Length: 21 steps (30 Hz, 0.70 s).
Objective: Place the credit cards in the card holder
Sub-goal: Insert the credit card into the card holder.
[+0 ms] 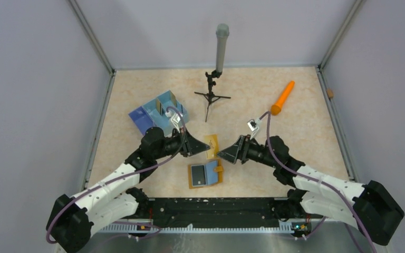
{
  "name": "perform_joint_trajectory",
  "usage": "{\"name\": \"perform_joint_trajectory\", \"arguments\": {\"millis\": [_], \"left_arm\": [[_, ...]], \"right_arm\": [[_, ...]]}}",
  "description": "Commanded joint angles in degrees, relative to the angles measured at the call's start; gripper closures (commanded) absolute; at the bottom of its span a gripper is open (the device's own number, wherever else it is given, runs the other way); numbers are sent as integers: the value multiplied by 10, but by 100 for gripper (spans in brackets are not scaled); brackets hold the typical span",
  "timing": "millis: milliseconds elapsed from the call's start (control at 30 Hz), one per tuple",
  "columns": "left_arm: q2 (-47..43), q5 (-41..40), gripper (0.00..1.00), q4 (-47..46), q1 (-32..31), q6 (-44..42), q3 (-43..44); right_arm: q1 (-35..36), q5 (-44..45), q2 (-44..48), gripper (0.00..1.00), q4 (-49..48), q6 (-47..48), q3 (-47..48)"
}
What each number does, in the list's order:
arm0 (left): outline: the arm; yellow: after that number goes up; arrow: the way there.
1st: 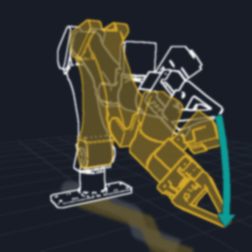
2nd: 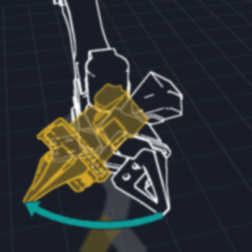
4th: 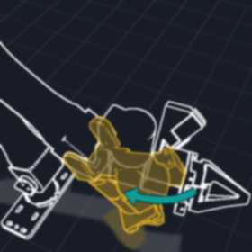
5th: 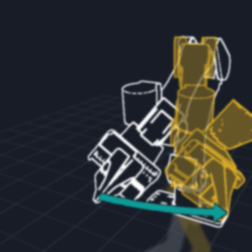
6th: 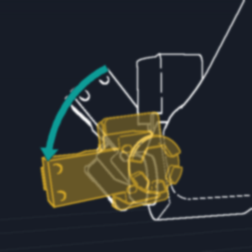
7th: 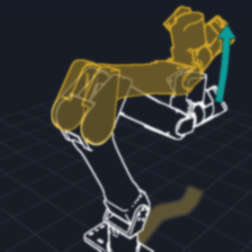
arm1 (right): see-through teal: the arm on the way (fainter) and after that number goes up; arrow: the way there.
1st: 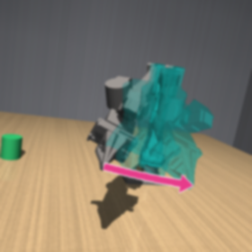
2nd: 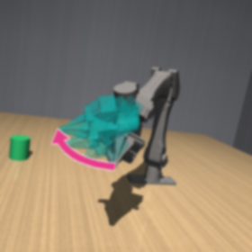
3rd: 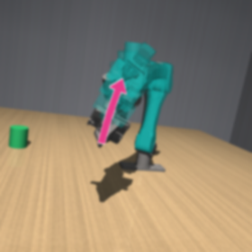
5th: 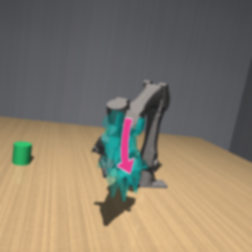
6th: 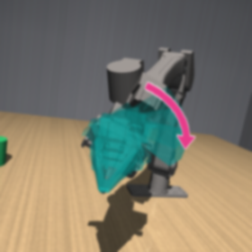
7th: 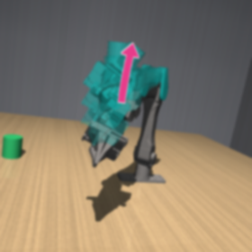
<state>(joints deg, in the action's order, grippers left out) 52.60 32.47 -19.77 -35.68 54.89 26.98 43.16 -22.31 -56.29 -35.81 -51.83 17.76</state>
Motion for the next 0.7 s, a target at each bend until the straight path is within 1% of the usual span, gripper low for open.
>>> {"name": "perform_joint_trajectory", "arguments": {"millis": [0, 33, 100, 200, 333, 433, 567, 667], "left_arm": [[-5, -102, 100, 181, -1, -53, 10], [0, -109, 100, 193, -1, -49, 7], [12, -114, 100, 216, -1, -45, 1], [18, -133, 100, 236, 1, -35, -5], [20, -165, 100, 266, 2, -31, -7], [19, -164, 100, 269, 3, -27, -13], [19, -158, 100, 270, 4, -25, -24], [25, -148, 100, 267, 5, -26, -32]], "right_arm": [[41, 152, 41, 24, 302, 41, 54], [50, 171, 37, 24, 340, 35, 60], [66, 187, 20, 24, 379, 20, 66], [101, 199, -15, 24, 378, 5, 74], [141, 232, -90, 24, 407, 2, 121], [151, 234, -129, 24, 406, 3, 139], [159, 242, -158, 25, 409, 12, 162], [161, 250, -182, 29, 416, 14, 174]]}}
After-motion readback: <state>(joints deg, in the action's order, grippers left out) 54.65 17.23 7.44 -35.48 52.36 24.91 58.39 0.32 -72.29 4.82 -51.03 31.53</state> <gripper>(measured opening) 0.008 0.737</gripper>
